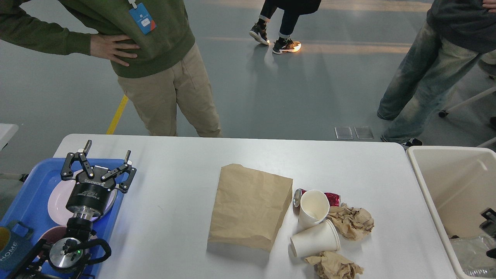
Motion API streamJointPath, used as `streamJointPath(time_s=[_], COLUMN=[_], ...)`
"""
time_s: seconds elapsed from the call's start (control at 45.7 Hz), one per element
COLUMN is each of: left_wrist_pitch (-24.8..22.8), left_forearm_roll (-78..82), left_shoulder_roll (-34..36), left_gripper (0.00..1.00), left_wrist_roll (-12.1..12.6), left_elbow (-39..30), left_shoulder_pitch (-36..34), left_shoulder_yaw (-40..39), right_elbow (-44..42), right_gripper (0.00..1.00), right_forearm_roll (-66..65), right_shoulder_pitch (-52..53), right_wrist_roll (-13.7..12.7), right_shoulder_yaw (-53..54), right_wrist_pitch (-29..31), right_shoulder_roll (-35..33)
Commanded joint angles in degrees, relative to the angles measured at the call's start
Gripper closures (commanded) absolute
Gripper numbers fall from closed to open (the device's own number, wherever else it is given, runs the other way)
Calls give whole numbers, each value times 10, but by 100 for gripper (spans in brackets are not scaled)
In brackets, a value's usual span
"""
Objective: Tidy desktop
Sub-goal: 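Move the right gripper over the crumpled brown paper near the cups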
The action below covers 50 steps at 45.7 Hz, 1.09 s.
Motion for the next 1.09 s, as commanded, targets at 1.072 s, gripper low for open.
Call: streamJointPath(time_s=[1.072], left_wrist_pitch=[0], left_forearm_roll=[0], left_shoulder_roll=[0], left_gripper=[3], left_wrist_roll=[-1], left_elbow=[0], left_shoulder_pitch=[0], left_shoulder_yaw=[1], right_elbow=[768], right_gripper=[0], right_forearm_roll=[39], right_shoulder_pitch=[1059], right_wrist_roll=[-1], right_shoulder_yaw=[-226], right_wrist_pitch=[517], right_shoulder_roll=[118])
